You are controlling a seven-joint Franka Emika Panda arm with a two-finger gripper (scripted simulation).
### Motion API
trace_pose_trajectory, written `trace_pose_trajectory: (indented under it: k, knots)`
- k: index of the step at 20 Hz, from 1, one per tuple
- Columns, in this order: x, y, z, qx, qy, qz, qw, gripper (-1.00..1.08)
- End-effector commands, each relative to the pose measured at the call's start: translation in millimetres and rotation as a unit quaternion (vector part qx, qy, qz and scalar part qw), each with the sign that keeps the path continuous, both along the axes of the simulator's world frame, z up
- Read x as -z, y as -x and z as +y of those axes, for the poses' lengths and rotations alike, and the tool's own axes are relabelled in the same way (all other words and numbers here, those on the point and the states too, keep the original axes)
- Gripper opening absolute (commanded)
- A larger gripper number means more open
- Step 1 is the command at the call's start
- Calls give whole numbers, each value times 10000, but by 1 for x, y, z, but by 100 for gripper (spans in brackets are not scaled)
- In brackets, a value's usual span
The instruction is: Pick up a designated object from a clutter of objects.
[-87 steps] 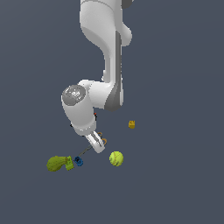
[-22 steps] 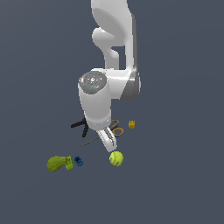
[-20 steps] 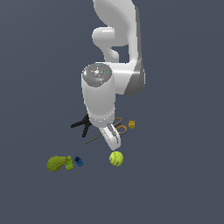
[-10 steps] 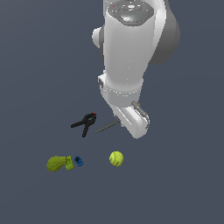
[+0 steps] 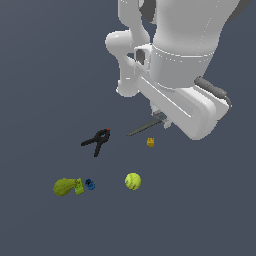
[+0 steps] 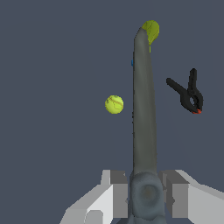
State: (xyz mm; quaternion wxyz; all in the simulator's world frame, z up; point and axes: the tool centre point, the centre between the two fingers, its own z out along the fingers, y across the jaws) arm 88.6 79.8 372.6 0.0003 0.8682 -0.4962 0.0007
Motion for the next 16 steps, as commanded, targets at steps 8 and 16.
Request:
trace_pose_trajectory:
  k: [8,16]
  knots:
    - [-42,-6,24,-2,-6,5,10000,-100]
    - [-49,-9,28,-2,-6,5,10000,-100]
